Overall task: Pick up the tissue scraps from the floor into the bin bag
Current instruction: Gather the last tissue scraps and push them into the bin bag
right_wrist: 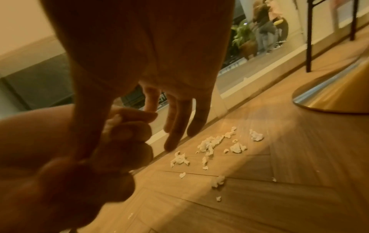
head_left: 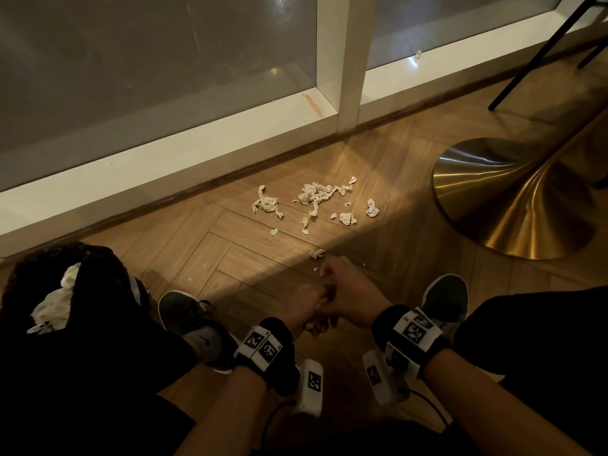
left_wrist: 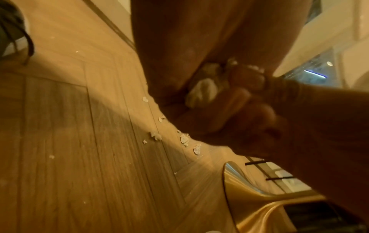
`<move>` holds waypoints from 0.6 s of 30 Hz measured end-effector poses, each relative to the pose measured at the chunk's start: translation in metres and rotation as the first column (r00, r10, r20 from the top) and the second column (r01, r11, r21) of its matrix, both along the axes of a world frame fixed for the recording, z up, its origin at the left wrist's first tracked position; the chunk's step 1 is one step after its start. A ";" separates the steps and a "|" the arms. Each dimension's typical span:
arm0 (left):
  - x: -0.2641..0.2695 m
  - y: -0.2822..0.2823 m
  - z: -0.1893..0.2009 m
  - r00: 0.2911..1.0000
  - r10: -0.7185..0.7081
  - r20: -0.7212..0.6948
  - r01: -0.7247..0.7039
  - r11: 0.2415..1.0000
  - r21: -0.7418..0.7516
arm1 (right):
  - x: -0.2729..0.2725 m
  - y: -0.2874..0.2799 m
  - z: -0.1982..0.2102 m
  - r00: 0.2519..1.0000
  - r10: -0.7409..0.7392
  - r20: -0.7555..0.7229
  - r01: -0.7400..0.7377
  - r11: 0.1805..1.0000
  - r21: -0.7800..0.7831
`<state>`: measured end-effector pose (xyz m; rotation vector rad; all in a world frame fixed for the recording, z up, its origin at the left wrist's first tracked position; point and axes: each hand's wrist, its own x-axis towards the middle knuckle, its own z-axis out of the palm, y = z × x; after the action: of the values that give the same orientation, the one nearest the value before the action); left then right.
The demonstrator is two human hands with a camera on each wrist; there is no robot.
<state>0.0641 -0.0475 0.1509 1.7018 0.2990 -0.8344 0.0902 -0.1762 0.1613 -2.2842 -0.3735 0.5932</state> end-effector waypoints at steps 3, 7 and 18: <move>-0.009 -0.007 0.002 0.998 -0.046 -0.048 0.044 0.998 -0.035 | 0.003 -0.007 -0.002 0.980 0.113 -0.161 -0.112 0.994 0.019; -0.017 -0.007 0.004 0.992 -0.014 -0.128 0.001 0.995 -0.102 | 0.000 -0.009 0.000 0.958 0.218 -0.189 -0.196 0.972 0.129; -0.002 -0.008 0.001 0.963 0.210 0.167 -0.222 0.974 0.053 | -0.002 -0.005 -0.008 0.985 0.173 0.006 -0.170 0.956 0.240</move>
<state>0.0623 -0.0551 0.1523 1.7550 0.4004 -0.5283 0.0879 -0.1817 0.1528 -2.0273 -0.6076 0.6162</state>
